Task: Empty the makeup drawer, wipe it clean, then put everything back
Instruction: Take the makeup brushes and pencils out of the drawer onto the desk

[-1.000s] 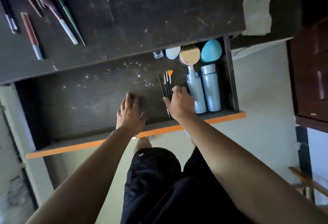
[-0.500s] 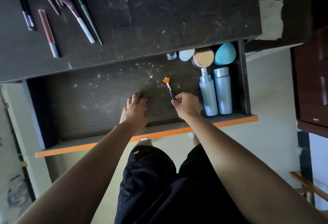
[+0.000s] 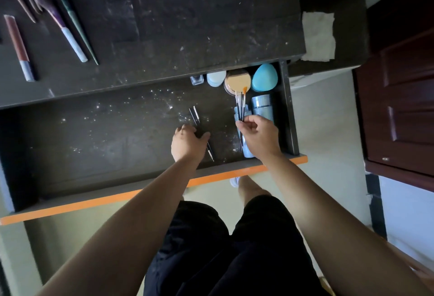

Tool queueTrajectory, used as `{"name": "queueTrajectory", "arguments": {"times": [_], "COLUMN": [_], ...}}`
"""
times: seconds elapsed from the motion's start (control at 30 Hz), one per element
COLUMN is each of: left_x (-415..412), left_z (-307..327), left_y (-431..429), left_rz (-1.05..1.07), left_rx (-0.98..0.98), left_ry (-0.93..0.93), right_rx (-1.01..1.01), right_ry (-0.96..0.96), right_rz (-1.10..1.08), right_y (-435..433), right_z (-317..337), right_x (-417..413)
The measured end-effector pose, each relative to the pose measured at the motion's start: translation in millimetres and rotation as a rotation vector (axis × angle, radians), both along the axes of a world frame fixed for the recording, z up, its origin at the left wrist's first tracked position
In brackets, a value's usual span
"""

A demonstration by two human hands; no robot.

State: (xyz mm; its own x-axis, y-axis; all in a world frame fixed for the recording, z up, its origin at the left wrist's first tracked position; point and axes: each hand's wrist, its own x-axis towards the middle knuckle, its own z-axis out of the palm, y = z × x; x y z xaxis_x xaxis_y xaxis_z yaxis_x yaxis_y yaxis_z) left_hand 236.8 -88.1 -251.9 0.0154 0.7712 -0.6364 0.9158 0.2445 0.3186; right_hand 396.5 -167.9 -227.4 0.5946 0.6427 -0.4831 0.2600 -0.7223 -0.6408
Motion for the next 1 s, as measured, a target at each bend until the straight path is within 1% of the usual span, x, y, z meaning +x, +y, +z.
{"name": "queueTrajectory", "arguments": {"times": [0.13, 0.23, 0.3, 0.43, 0.5, 0.57, 0.67, 0.73, 0.87, 1.0], "left_x": [21.2, 29.9, 33.3, 39.1, 42.0, 43.7, 44.3, 43.2, 35.5, 15.0], "left_z": [-0.6, 1.9, 1.6, -0.8, 0.3, 2.9, 12.6, 25.9, 73.3, 122.5], "left_y": [-4.0, -7.6, -10.7, -18.8, -16.9, -11.9, -5.4, -4.2, 1.2, 29.8], "left_rz": [0.201, 0.246, 0.192, -0.041, -0.062, -0.023, 0.063, 0.126, 0.255, 0.434], "left_rx": [-0.032, -0.042, -0.02, 0.113, 0.116, 0.086, 0.04, 0.046, 0.137, 0.209], "left_ry": [-0.012, -0.007, 0.019, 0.087, 0.089, 0.083, 0.021, -0.029, -0.168, -0.305], "right_rx": [0.044, 0.061, 0.072, 0.1, 0.102, 0.098, 0.091, 0.105, 0.142, 0.21], "right_ry": [0.018, 0.024, 0.034, 0.057, 0.057, 0.052, 0.077, 0.105, 0.184, 0.229], "right_rz": [-0.003, 0.033, 0.051, 0.061, 0.064, 0.069, 0.064, 0.057, 0.049, 0.124], "right_y": [-12.8, -19.1, -21.0, -21.8, -24.1, -26.9, -29.3, -27.1, -6.4, 41.8], "right_z": [1.6, 0.4, -0.2, 0.5, 0.8, 2.1, 7.5, 15.0, 43.7, 75.2], "right_x": [15.7, 21.9, 24.8, 30.8, 34.1, 37.6, 43.9, 47.5, 50.5, 42.0]}}
